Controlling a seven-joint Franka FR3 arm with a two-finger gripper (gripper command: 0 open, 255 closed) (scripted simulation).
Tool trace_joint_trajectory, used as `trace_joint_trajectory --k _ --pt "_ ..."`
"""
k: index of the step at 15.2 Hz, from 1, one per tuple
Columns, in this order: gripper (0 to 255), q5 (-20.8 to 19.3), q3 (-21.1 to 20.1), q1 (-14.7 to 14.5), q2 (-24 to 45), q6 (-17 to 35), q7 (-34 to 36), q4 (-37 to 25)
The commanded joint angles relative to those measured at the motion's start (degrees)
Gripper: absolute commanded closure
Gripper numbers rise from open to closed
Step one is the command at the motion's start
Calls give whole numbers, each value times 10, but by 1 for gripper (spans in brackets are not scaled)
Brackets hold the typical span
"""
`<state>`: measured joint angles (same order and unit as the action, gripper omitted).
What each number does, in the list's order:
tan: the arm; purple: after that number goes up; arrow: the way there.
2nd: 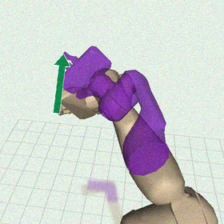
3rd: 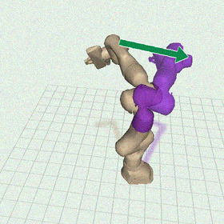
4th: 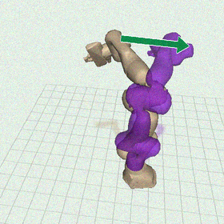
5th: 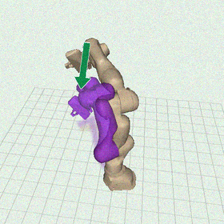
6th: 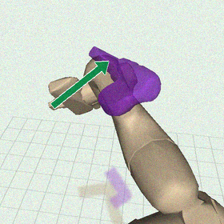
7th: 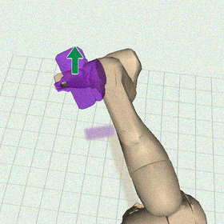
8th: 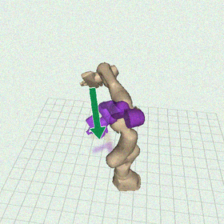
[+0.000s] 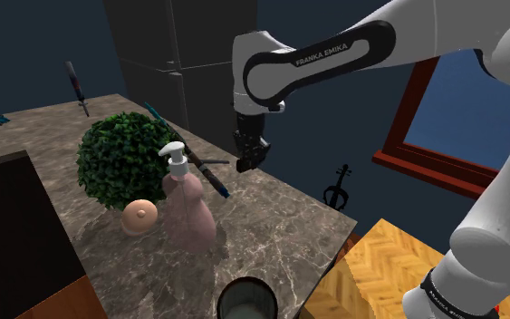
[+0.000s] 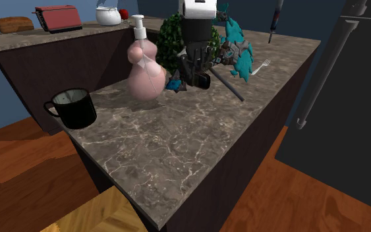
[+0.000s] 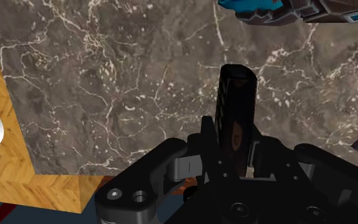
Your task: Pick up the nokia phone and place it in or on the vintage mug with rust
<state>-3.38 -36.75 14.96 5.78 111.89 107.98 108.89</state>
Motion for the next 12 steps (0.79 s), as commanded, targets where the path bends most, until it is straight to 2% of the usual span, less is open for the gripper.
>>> trace_joint_trajectory --k 1,7,12 --pt "255 4 0 1 -5 -17 -2 -12" --pt "255 10 -1 2 -14 -59 -7 -47" --pt "255 54 -23 -18 -82 -46 21 19"
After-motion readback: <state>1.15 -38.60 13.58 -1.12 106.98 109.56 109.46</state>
